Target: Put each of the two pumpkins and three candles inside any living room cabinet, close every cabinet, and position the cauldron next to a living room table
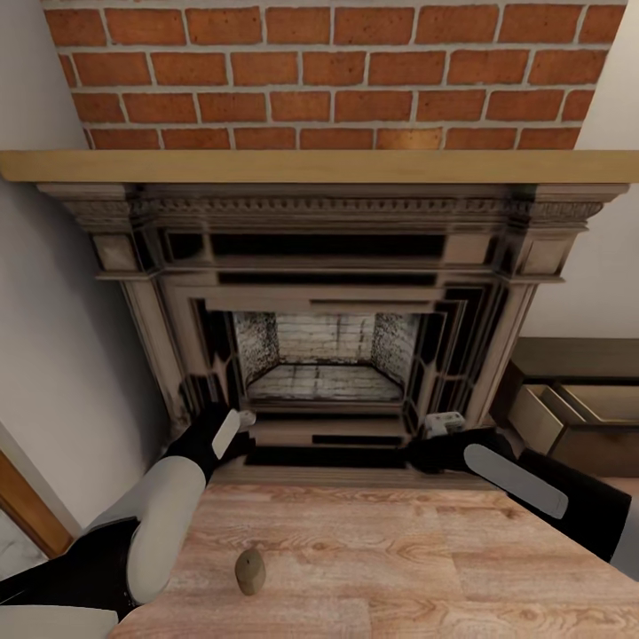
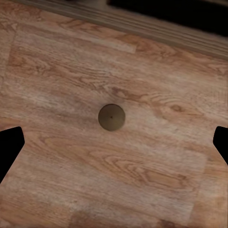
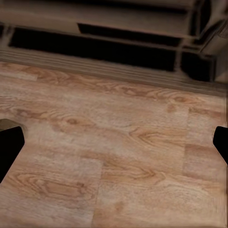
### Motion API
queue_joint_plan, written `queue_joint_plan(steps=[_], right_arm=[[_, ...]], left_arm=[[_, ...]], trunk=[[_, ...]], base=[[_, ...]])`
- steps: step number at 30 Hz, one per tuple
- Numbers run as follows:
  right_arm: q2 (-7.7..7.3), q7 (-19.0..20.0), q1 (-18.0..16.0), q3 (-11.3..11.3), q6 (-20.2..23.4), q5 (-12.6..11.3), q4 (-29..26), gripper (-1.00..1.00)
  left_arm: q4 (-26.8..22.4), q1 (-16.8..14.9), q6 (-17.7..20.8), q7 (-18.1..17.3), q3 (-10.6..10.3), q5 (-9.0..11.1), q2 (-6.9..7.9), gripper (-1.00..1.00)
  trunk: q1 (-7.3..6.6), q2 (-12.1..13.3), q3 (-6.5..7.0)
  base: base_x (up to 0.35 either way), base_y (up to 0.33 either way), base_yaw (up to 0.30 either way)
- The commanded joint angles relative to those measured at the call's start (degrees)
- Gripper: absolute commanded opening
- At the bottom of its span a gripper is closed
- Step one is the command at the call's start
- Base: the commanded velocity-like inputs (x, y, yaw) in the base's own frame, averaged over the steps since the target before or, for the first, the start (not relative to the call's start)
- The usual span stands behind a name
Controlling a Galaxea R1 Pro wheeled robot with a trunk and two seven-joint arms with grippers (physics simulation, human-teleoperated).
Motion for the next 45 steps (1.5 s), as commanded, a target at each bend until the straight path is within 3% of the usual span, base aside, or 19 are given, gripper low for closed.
queue_joint_plan(steps=[1,11,17,26,30,34,36,37,41,45], right_arm=[[-0.06,-1.57,-0.03,0.41,-0.19,-0.5,-0.99,1.0],[0.01,-5.6,0.11,2.89,-3.07,-0.51,-4.78,1.0],[0.14,-5.82,0.12,3.1,-3.38,-0.52,-4.77,1.0],[0.17,-5.85,0.12,3.06,-3.43,-0.51,-4.79,1.0],[0.17,-5.82,0.12,3.05,-3.43,-0.51,-4.78,1.0],[0.17,-5.82,0.12,3.04,-3.43,-0.51,-4.78,1.0],[0.14,-5.84,0.12,3.01,-3.43,-0.51,-4.78,1.0],[0.12,-5.85,0.12,2.99,-3.43,-0.51,-4.78,1.0],[0.07,-5.85,0.12,2.91,-3.43,-0.51,-4.78,1.0],[0.01,-5.86,0.12,2.82,-3.43,-0.47,-4.71,1.0]], left_arm=[[0.18,-0.04,0.12,0.33,0.29,0.25,0.05,1.0],[0.96,-0.04,-0.1,0.32,0.27,0.14,0.83,1.0],[1.01,-0.04,-2.52,0.36,0.23,-0.02,0.92,1.0],[0.75,-0.04,-2.79,0.21,0.09,-0.01,0.94,1.0],[-1.47,-0.04,0.09,0.21,0.06,0.05,0.84,1.0],[-6.66,-0.07,7.99,0.36,-0.07,-0.38,0.73,1.0],[-9.01,-0.1,9.89,0.3,-0.16,-2.17,0.72,1.0],[-9.96,-0.11,10.63,0.13,-0.17,-4.2,0.73,1.0],[-11.43,-0.24,11.62,-0.44,-0.14,-9.01,0.65,1.0],[-11.93,-0.86,11.84,-0.99,-0.1,-10.39,-0.13,1.0]], trunk=[[0.22,-0.45,-0.25],[2.42,-4.46,-2.04],[3.74,-6.87,-3.12],[5.71,-10.48,-4.73],[6.59,-12.08,-5.45],[7.47,-13.69,-6.17],[7.91,-14.49,-6.53],[8.13,-14.89,-6.71],[9.01,-16.49,-7.43],[9.89,-18.1,-8.15]], base=[[0.0,0.0,0.0],[0.0,0.0,0.0],[0.0,0.0,0.0],[0.0,0.0,0.0],[0.0,0.0,0.0],[0.0,0.0,0.0],[0.0,0.0,0.0],[0.0,0.0,0.0],[0.0,0.0,0.0],[0.0,0.0,0.0]])
